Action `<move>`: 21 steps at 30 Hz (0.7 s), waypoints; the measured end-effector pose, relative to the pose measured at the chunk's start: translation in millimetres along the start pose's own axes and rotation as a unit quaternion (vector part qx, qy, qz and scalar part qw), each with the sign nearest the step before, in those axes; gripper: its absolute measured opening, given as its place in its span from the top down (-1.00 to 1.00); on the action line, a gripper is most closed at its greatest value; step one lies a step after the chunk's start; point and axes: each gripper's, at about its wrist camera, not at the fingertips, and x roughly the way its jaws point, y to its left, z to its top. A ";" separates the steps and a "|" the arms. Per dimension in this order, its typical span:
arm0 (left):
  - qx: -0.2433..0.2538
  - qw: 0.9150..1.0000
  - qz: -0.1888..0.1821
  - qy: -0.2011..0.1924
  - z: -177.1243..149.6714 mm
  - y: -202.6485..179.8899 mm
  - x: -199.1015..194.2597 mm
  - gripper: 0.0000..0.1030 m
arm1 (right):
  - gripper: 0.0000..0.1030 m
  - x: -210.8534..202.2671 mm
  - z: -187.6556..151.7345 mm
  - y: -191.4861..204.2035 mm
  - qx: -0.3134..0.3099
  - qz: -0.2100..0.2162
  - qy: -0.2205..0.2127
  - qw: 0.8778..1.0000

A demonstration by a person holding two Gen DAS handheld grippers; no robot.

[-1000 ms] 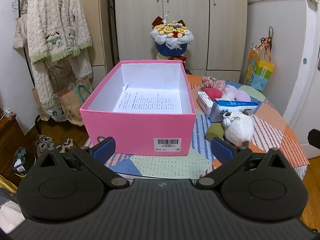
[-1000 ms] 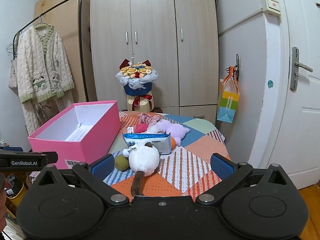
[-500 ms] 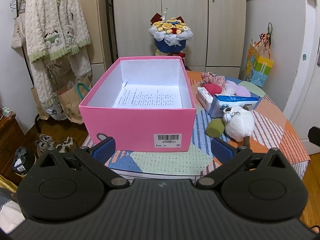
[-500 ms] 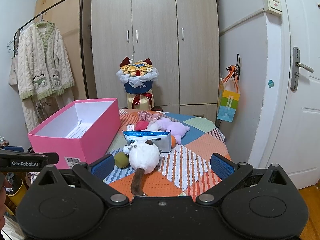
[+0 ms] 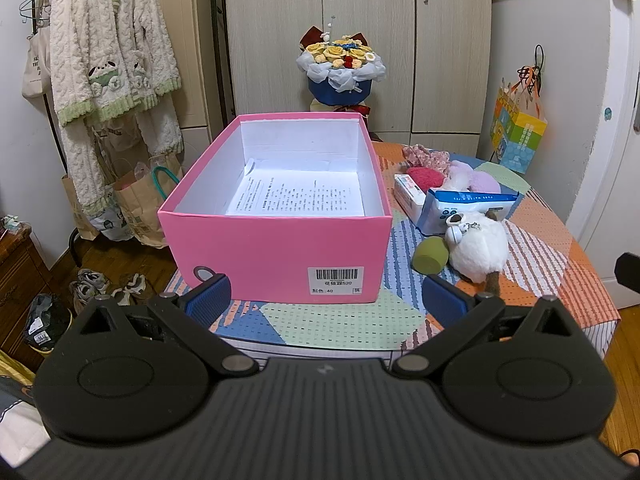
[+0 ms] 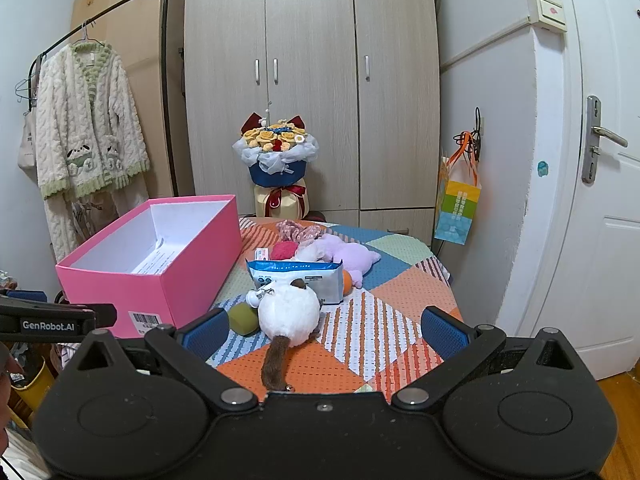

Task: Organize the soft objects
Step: 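Reach the left gripper to the white plush cat and close on it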

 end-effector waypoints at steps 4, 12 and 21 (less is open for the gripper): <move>-0.002 1.000 -0.014 -0.006 4.9 -1.3 -5.3 -1.00 | -1.00 -3.9 2.2 1.8 -0.009 0.009 -0.011 1.000; -0.006 0.996 -0.071 -0.062 17.2 -14.7 -5.8 -1.00 | -1.00 5.5 1.5 -7.8 -0.035 0.081 -0.062 0.994; 0.006 0.987 -0.157 -0.022 22.5 -54.1 51.6 -0.95 | -0.94 66.0 -17.4 -15.7 -0.064 0.128 -0.013 0.990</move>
